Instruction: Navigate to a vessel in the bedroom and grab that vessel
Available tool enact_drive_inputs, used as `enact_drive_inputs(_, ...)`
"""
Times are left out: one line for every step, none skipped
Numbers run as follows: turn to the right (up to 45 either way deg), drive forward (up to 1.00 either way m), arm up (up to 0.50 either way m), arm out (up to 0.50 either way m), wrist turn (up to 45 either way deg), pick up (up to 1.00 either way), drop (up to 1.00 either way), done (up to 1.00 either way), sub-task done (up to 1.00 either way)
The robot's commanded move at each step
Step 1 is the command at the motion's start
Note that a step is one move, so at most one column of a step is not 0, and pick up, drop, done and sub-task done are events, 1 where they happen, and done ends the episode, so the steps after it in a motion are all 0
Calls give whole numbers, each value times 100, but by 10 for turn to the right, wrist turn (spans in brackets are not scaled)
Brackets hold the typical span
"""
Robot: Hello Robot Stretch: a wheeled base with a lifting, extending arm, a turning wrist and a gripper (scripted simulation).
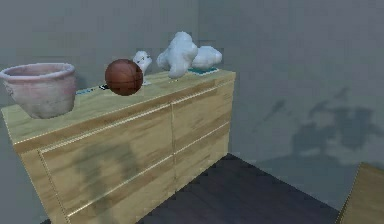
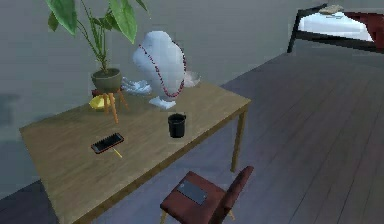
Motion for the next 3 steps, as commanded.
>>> enact_drive_inputs(0,0,32,0,0,0,0,0,0)
enact_drive_inputs(0,0,0,50,0,0,0,0,0)
enact_drive_inputs(0,0,0,0,450,0,0,0,0)
